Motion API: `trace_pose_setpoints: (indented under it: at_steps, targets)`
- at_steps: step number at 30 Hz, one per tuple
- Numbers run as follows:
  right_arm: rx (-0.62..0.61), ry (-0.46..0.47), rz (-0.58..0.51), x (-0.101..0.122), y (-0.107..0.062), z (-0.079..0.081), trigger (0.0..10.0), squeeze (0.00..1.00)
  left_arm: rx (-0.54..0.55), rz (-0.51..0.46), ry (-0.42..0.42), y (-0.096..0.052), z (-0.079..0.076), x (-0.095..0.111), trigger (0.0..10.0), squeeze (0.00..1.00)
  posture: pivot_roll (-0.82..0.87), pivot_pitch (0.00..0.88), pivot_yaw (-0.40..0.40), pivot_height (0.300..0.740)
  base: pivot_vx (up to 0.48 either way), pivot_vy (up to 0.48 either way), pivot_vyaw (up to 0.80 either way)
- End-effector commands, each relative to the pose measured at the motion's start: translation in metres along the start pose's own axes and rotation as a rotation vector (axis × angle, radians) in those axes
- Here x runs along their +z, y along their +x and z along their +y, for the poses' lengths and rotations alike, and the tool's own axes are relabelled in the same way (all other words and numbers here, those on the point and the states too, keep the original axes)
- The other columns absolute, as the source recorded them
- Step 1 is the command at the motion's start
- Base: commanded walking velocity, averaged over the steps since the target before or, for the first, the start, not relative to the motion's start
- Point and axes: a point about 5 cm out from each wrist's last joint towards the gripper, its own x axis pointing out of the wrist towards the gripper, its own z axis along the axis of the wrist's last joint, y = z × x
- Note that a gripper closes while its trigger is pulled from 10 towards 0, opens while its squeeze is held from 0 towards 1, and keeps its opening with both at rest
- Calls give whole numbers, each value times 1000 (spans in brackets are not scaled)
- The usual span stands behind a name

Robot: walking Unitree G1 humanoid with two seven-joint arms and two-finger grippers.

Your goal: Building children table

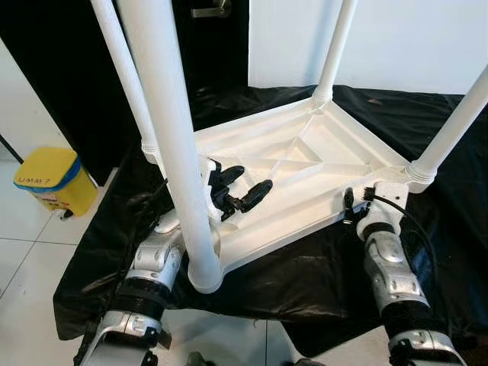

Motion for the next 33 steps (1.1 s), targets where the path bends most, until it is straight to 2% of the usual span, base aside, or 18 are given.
trace_pose_setpoints:
  at_steps: [1, 11, 14, 17, 33]
  targets:
    - [24, -15, 29, -5, 0, 5, 10000, 0, -79, 14, -8, 3, -12, -4, 10000, 0, -174, 89, 26, 740, 0, 0, 0]
    - [115, -5, 9, 4, 11, 23, 10000, 0, -117, -7, -39, 15, -40, -9, 10000, 0, -156, 99, 23, 740, 0, 0, 0]
    - [190, -10, 12, 6, 15, 34, 10000, 0, -147, -13, -57, 22, -58, -13, 10000, 0, -142, 102, 15, 740, 0, 0, 0]
    - [244, -13, 5, 9, 17, 43, 10000, 0, -161, -18, -70, 26, -67, -14, 10000, 0, -133, 109, 20, 740, 0, 0, 0]
    - [392, -6, -9, 15, 19, 76, 10000, 0, -209, -30, -88, 40, -91, -11, 10000, 0, -87, 117, 26, 740, 0, 0, 0]
